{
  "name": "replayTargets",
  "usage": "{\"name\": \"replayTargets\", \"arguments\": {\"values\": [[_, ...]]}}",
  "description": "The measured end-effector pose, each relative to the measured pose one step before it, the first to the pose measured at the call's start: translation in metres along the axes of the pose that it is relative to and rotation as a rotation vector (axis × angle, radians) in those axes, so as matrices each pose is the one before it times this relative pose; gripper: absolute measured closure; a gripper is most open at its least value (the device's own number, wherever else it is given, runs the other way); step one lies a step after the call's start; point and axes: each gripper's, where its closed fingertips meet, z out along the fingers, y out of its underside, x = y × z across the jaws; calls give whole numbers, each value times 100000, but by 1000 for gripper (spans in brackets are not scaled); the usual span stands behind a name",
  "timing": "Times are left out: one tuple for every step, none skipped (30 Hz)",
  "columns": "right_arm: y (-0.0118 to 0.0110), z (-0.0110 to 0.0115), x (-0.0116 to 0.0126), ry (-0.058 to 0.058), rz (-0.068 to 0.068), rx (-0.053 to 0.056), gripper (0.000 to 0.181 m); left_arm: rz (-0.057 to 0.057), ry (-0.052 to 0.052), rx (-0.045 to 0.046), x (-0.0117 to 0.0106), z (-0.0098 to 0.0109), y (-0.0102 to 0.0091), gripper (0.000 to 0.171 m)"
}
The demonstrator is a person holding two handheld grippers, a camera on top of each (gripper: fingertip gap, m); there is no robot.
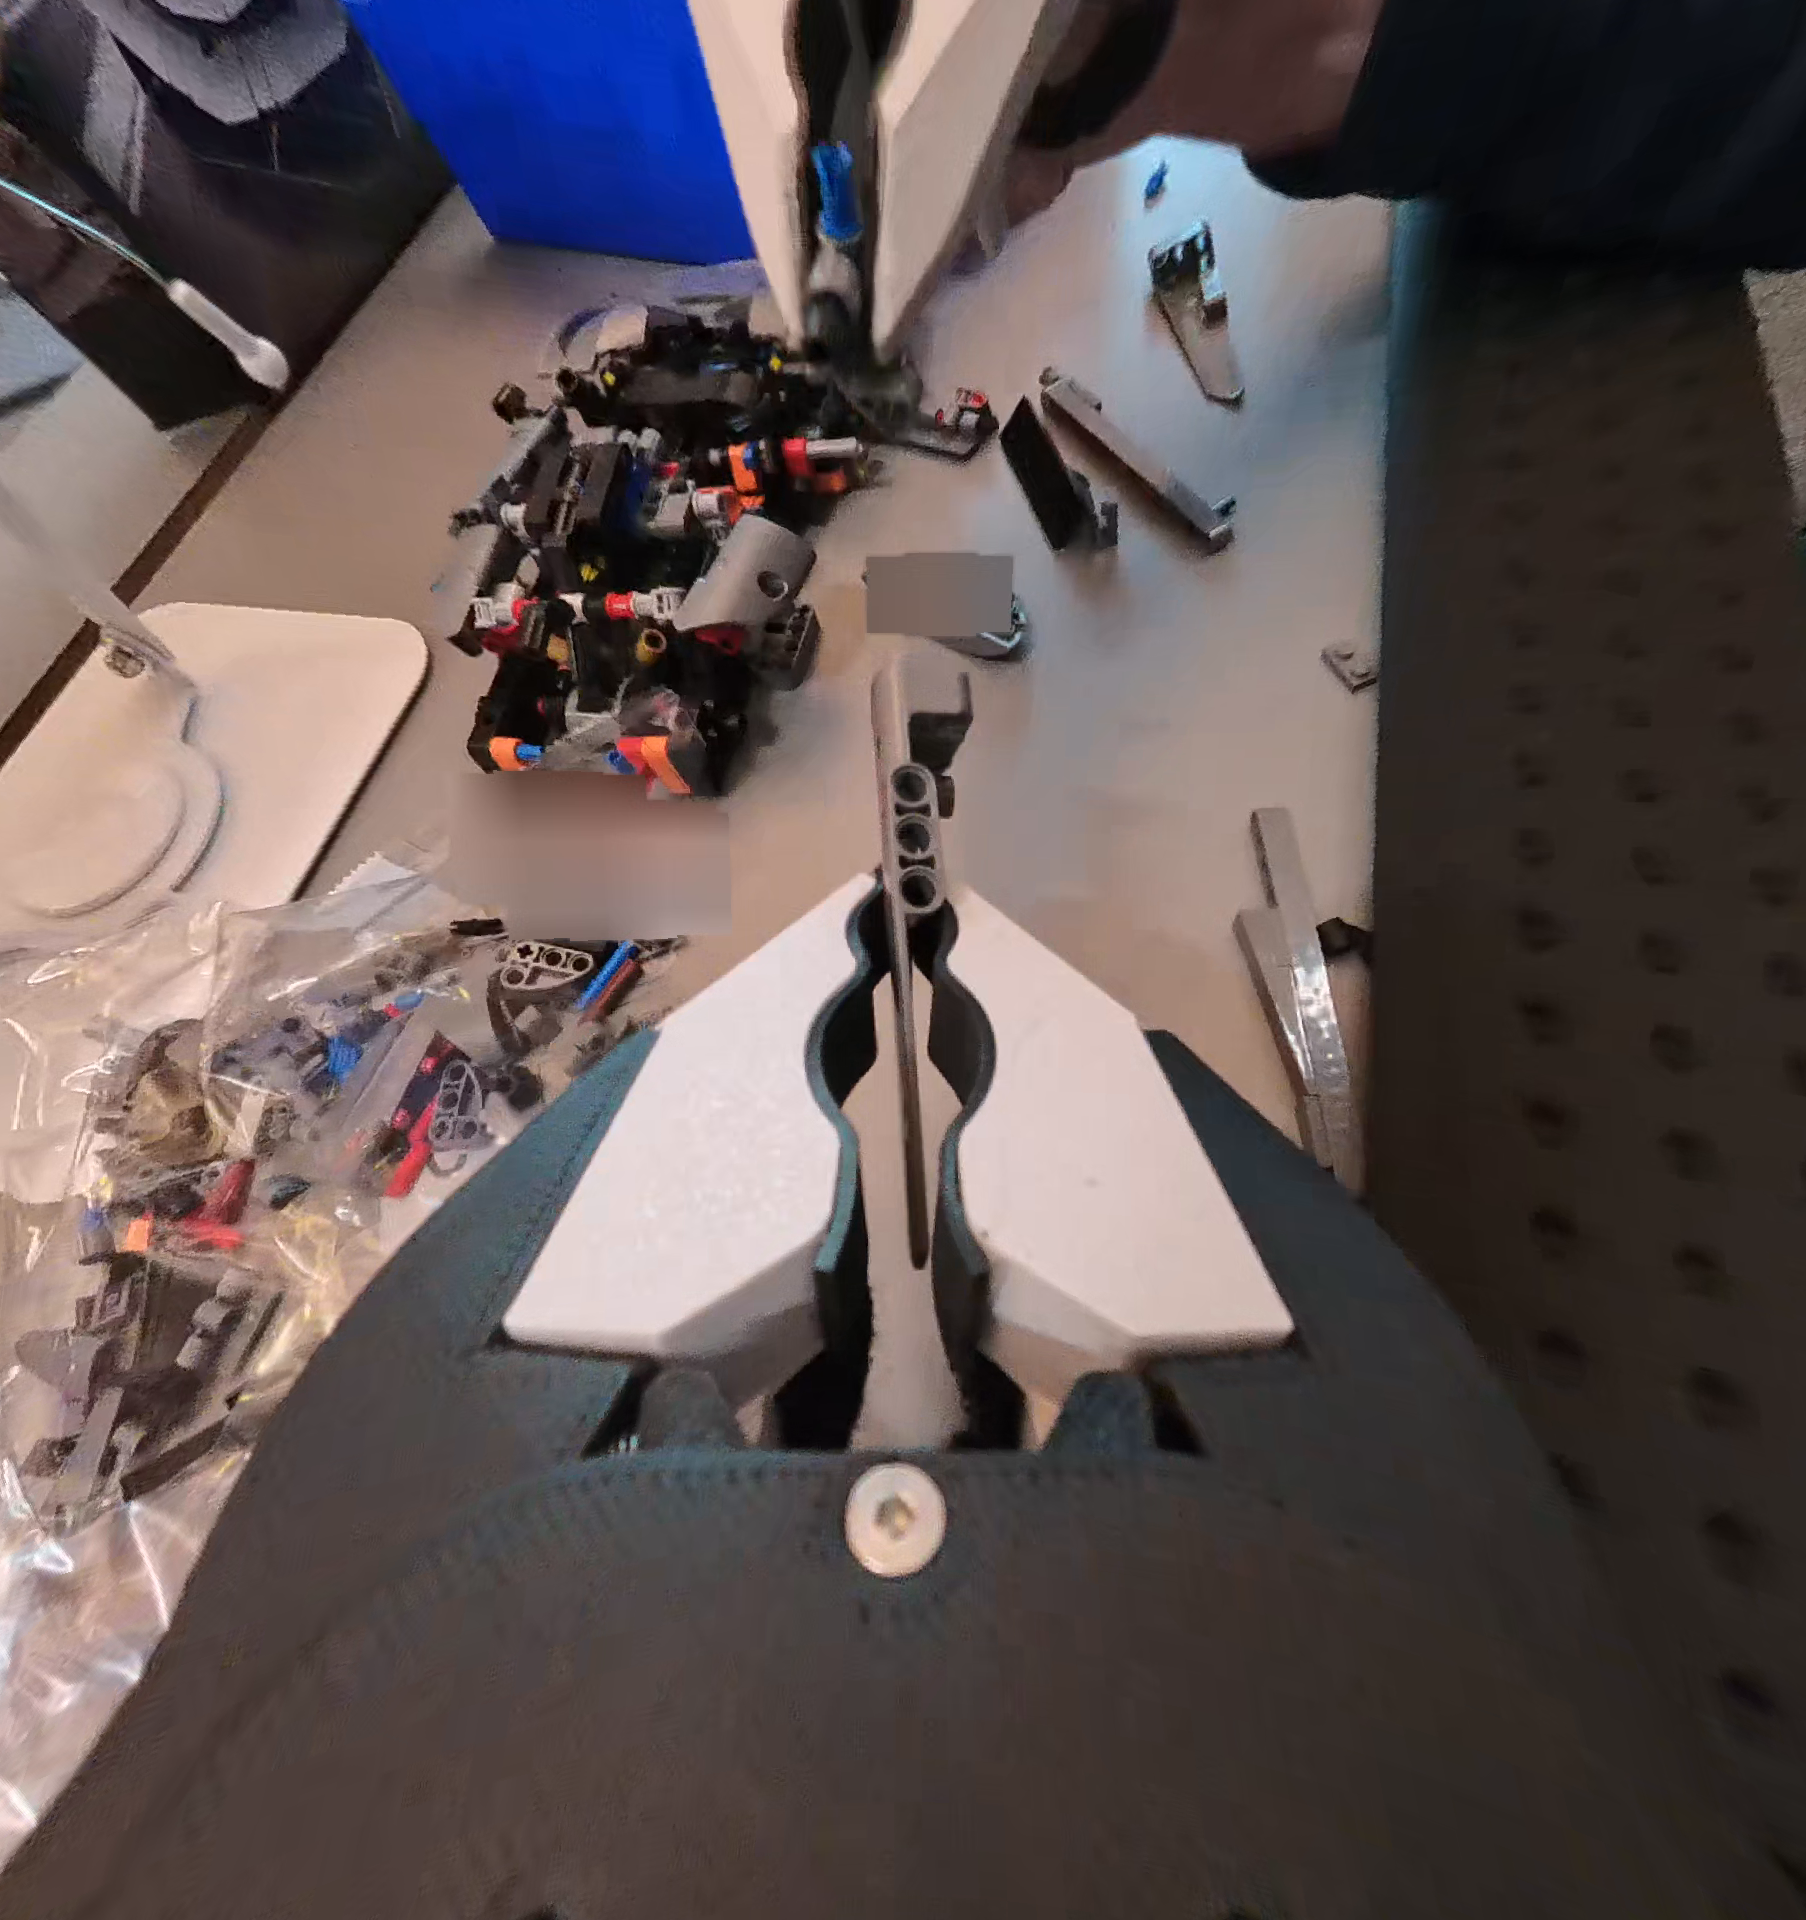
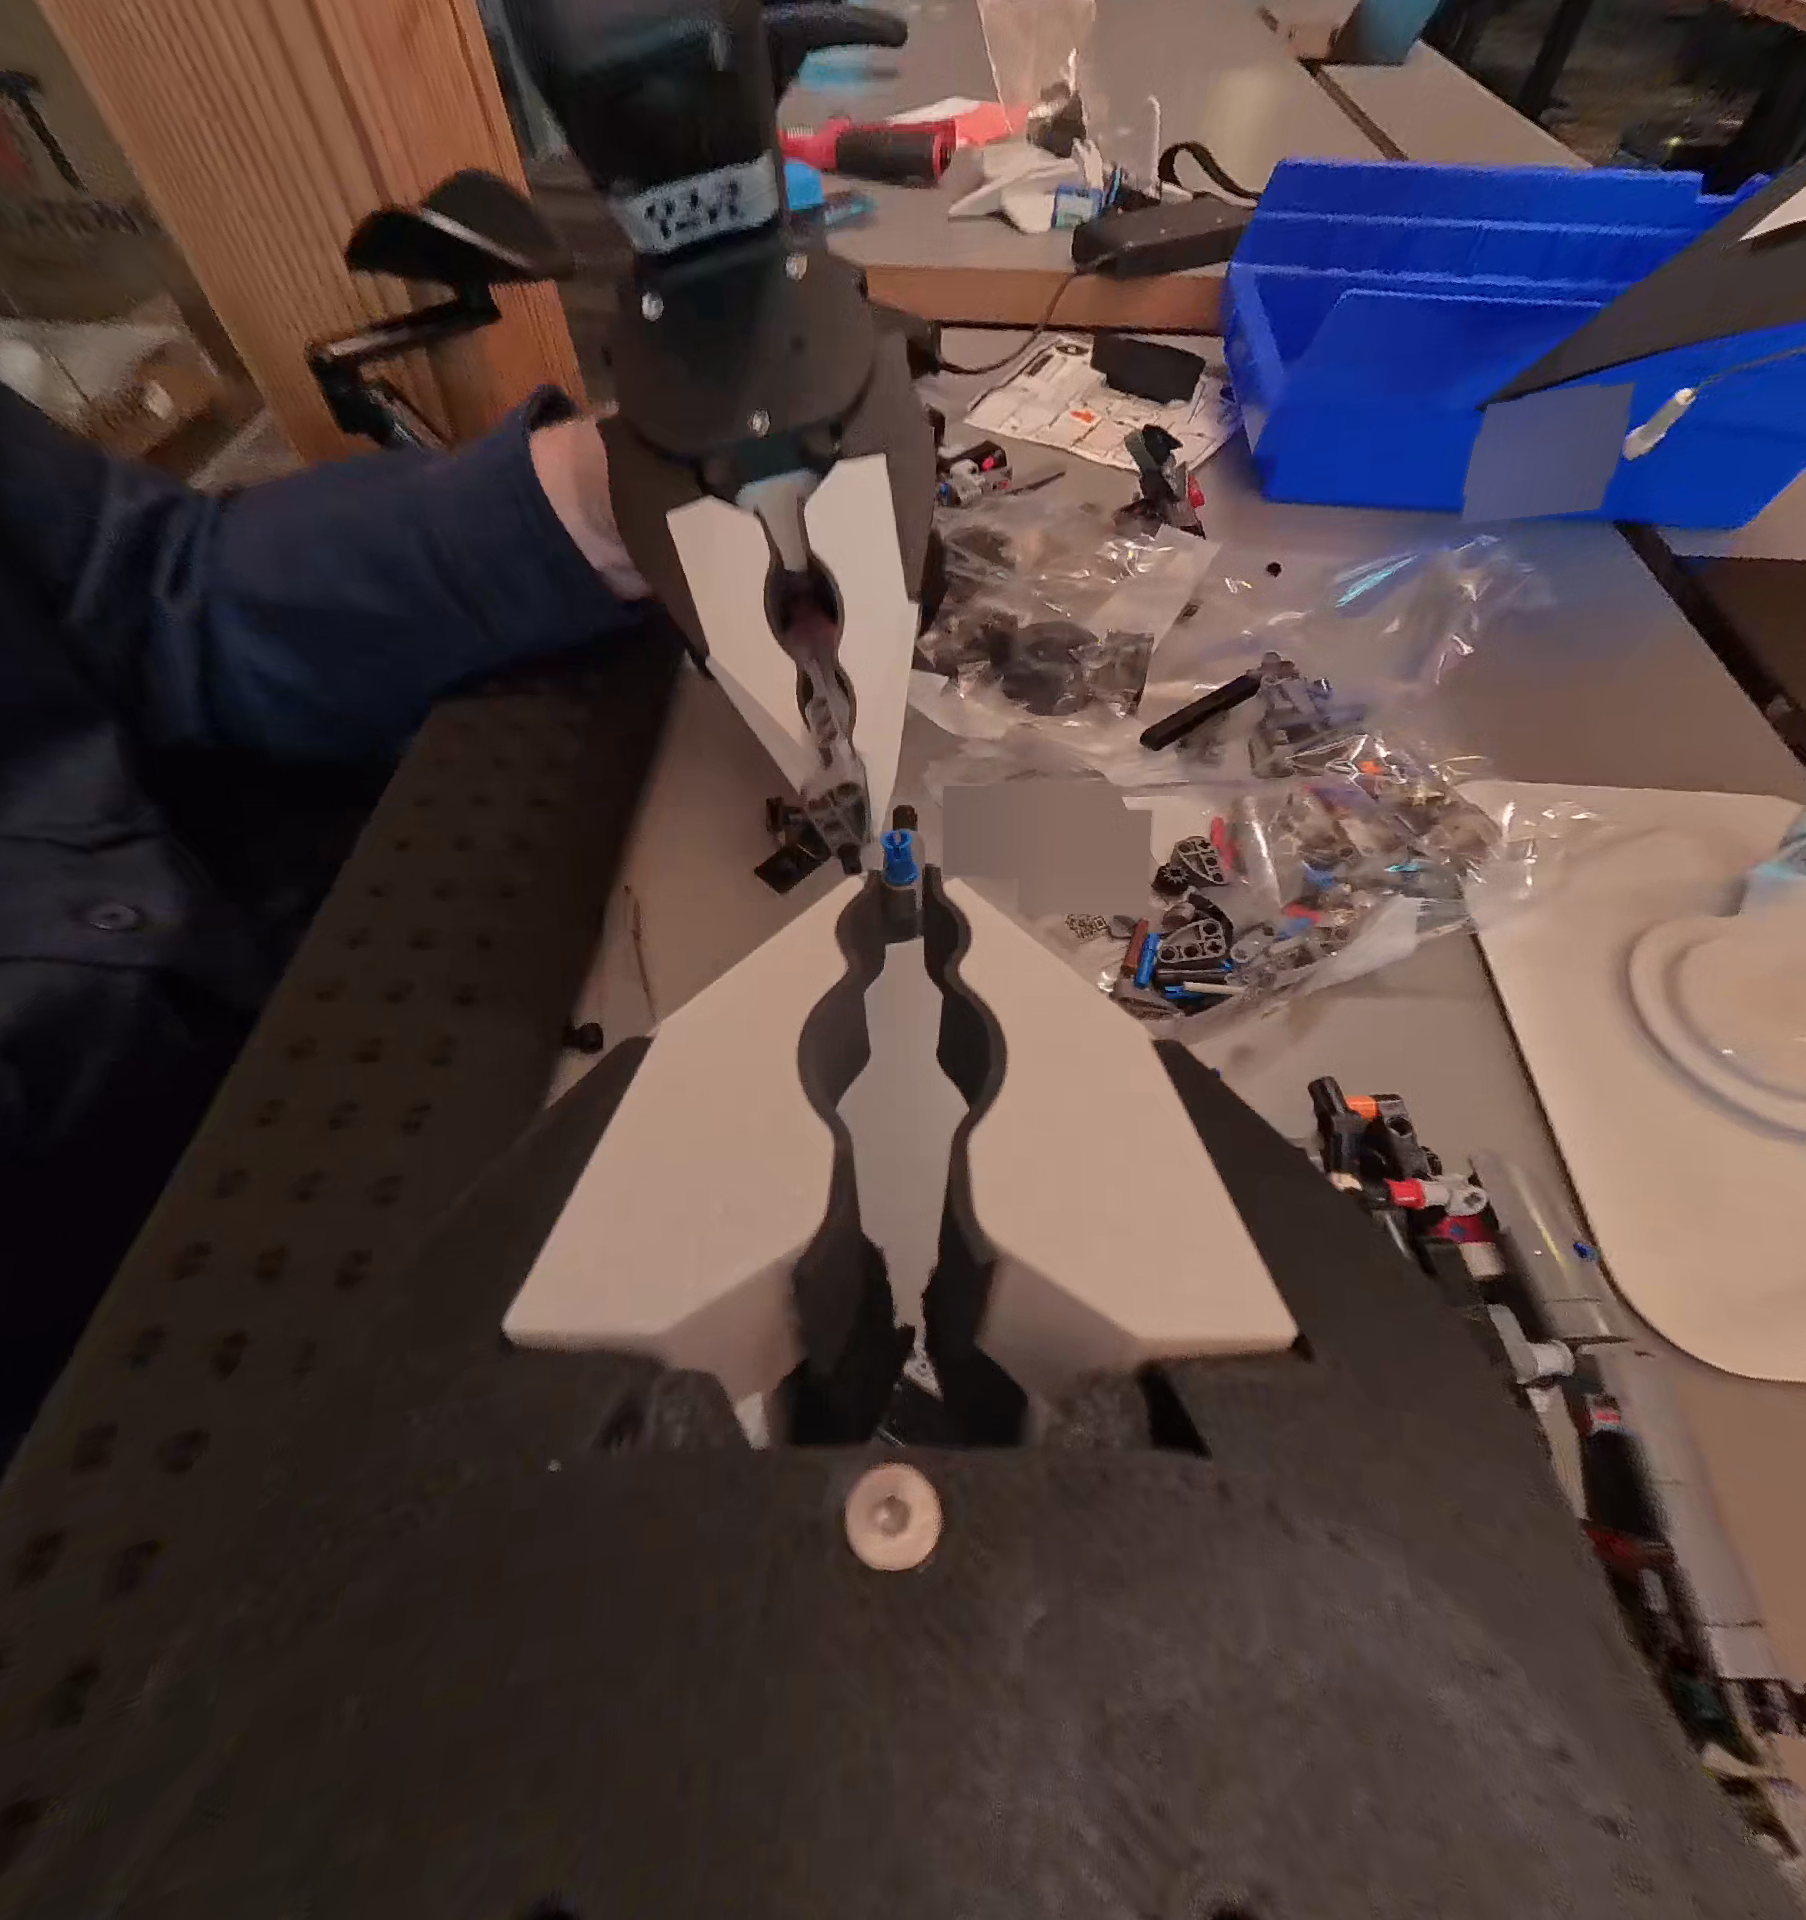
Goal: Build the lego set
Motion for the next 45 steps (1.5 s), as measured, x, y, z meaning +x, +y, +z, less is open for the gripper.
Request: {"name": "replayTargets", "arguments": {"values": [[81, -184, 8, -2103, 2732, 917, 176, 1782, -51, -2208, 189, 461, 257, 171], [161, -128, -69, -2714, 2927, 457, 176, 2383, -474, -3767, 154, 663, 425, 171], [128, -66, 82, -1227, 2271, 769, 176, 2510, -659, -4859, 112, 766, 553, 171], [44, -9, 117, -215, 1155, 937, 176, 2280, 87, -4778, 205, 717, 594, 171], [38, 43, -75, -771, 369, 215, 176, 1748, 141, -3554, 172, 536, 448, 171], [81, 97, -57, -329, -78, -548, 176, 845, 376, -2304, 143, 356, 313, 171], [186, 149, -19, -70, -26, -1193, 176, -119, 1462, -747, 252, 239, 141, 170], [268, 193, -36, -198, 52, -1541, 176, -653, 985, -557, 153, 171, 120, 165], [314, 212, -43, -305, -14, -1678, 176, -598, 729, -1599, 104, 119, 257, 160], [296, 229, -35, -298, -85, -1518, 176, -831, 598, -919, 84, 75, 161, 155], [171, 189, -71, -502, -105, -836, 176, -1264, 565, 305, 43, 42, -25, 147], [62, 162, -94, -570, -109, -312, 176, -1418, 2038, 694, 229, 0, -61, 140], [48, 124, -38, -63, -307, -397, 176, -1456, 570, 557, -42, 4, 7, 133], [103, 125, -14, 297, -428, -887, 176, -1425, -806, 255, -284, -106, 20, 127], [99, 117, -7, 512, -558, -1010, 176, -1422, 782, 2457, -25, -223, -329, 123], [58, 117, -28, 497, -685, -720, 176, -819, 258, 3691, -23, -329, -582, 123], [57, 148, -104, 131, -690, -748, 176, 168, -2279, 2980, -336, -374, -584, 126], [91, 208, -128, -17, -717, -1179, 176, 853, -2445, 3921, -305, -362, -808, 128], [78, 262, -103, 221, -778, -1145, 176, 1138, -1676, 4647, -132, -296, -1022, 129], [41, 291, -153, -308, -589, -807, 176, 1764, -2192, 3461, -103, -213, -921, 133], [74, 314, -176, -569, -425, -862, 176, 2219, -3066, 2675, -201, -112, -769, 137], [89, 297, -95, -139, -428, -855, 176, 1569, -1454, 2315, -15, -23, -642, 140], [51, 270, -79, -222, -155, -626, 176, 841, 165, 1496, 191, 27, -462, 142], [10, 223, -101, -482, 39, -322, 176, 955, -466, 1700, 92, 5, -422, 147], [-65, 142, -34, 104, -94, -9, 176, -32, 117, 1241, 69, 31, -258, 151], [-32, 44, 69, 753, -142, -136, 176, -910, 1884, -624, 251, 122, 102, 157], [-86, -58, 59, 511, -22, 287, 176, 53, 652, -24, 125, 26, 22, 162], [-222, -148, -34, -179, 219, 1223, 176, 959, -1067, 899, -65, -88, -188, 163], [-153, -124, -35, -194, 73, 849, 176, 20, -296, 1433, -32, -90, -267, 163], [-15, -38, 15, 80, -36, 17, 176, -969, 455, 932, -12, -20, -130, 163], [71, 42, 10, 61, 27, -372, 176, -425, 476, -171, 6, 32, 54, 163], [18, 22, -37, -56, -299, -28, 176, 121, 233, -287, 24, 16, 80, 163], [-71, -53, -62, -170, -518, 376, 176, -126, 305, 479, 48, -38, -51, 163], [-118, -121, -33, 25, -497, 520, 176, -652, 150, 1272, -23, -101, -167, 162], [-92, -111, -19, 161, -548, 328, 176, -885, 439, 1807, -5, -148, -249, 163], [10, -61, -56, 247, -864, -357, 176, -1291, 731, 1886, -12, -180, -272, 163], [139, 33, -8, 786, -1265, -1242, 176, -1516, 508, 2139, -66, -187, -294, 164], [135, 70, -20, 823, -1211, -1349, 176, -963, 812, 1212, 36, -125, -176, 164], [63, 116, -78, 252, -768, -941, 176, 267, 544, -142, 105, -1, 38, 166], [122, 120, -48, 454, -806, -1252, 176, 812, -48, -1356, 89, 127, 211, 167], [155, 102, 51, 954, -978, -1305, 176, 641, -328, -1546, 18, 131, 259, 168], [33, 62, -5, 248, -291, -267, 176, 257, -5, -801, 21, 67, 157, 168], [-85, 13, -12, -119, 283, 559, 176, 70, 40, -213, -8, -38, 32, 169], [-132, -29, 8, 29, -32, 821, 176, 519, -604, 62, -65, -94, -57, 169], [-99, -4, -27, -74, -220, 556, 176, 803, -543, -37, -37, -91, -60, 169]]}}
